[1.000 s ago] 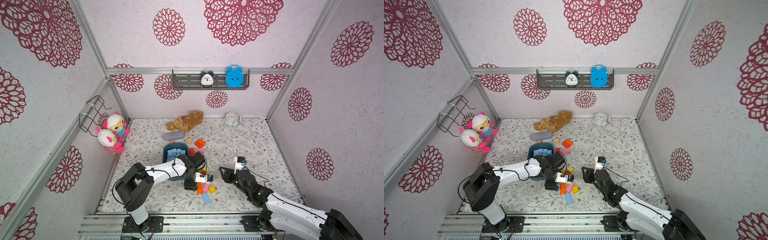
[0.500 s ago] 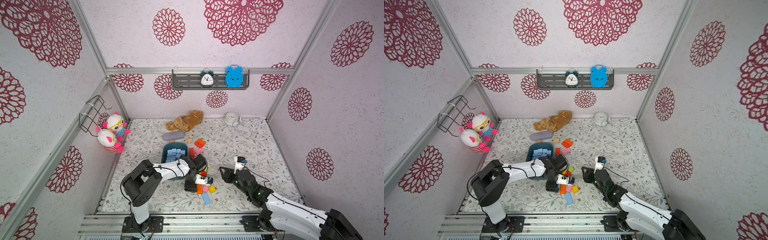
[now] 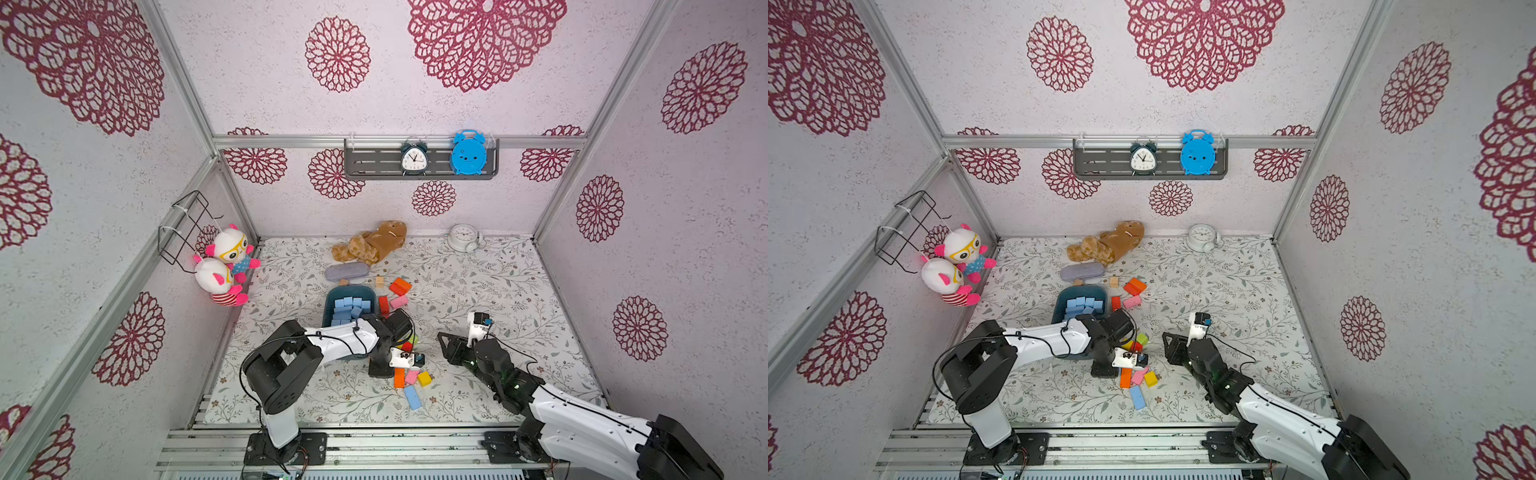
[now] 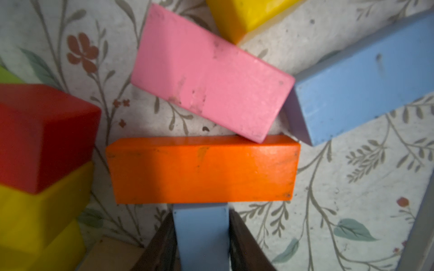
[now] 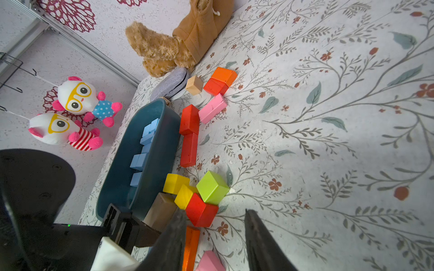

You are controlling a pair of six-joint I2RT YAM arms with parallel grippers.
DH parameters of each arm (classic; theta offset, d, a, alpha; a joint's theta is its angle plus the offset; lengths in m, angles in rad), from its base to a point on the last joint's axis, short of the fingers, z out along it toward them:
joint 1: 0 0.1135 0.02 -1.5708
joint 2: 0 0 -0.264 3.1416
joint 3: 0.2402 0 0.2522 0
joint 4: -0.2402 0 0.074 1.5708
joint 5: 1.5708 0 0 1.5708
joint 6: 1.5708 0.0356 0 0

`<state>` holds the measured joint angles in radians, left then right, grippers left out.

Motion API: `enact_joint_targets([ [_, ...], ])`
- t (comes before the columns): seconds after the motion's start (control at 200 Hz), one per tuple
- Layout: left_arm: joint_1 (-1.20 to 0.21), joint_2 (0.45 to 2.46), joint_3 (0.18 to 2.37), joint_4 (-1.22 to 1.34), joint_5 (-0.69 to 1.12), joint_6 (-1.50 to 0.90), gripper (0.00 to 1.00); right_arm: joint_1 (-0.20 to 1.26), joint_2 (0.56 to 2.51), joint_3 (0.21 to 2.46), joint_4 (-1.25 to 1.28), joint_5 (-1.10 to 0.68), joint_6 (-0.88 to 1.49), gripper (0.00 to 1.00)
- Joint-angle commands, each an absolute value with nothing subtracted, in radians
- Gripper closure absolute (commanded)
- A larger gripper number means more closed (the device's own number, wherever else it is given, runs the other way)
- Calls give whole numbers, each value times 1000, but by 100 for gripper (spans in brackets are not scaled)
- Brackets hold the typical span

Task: Pick out the blue building blocks
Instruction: Pick up the building block from the center of the board, then place the building block in the storage box.

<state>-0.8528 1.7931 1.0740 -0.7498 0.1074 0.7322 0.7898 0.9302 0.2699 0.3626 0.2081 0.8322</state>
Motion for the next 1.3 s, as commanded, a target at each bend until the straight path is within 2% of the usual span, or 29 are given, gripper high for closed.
enact_joint_targets([
  [0.0,-847,1747,1105,-850,179,740,63,788,920,271,391,230,830,56],
  [0.15,-818,1673,1174,-965,258,749,64,788,940,288,397,227,825,56],
  [0.29,-710,1610,1251,-1055,325,785,67,788,977,309,412,217,815,56],
  [0.455,-538,1601,1294,-1069,258,883,67,788,1029,327,440,203,810,56],
  [0.64,-427,1679,1298,-1030,166,963,63,788,1076,352,453,187,805,56],
  [0.976,-423,1745,1263,-994,212,979,57,791,1080,359,447,187,808,56],
  [1.076,-424,1734,1261,-992,213,974,48,792,1082,361,448,187,808,56],
  [1.191,-437,1699,1257,-1002,234,959,43,791,1095,366,447,180,807,56],
  [1.296,-488,1659,1244,-993,237,923,34,793,1118,384,414,160,802,56],
])
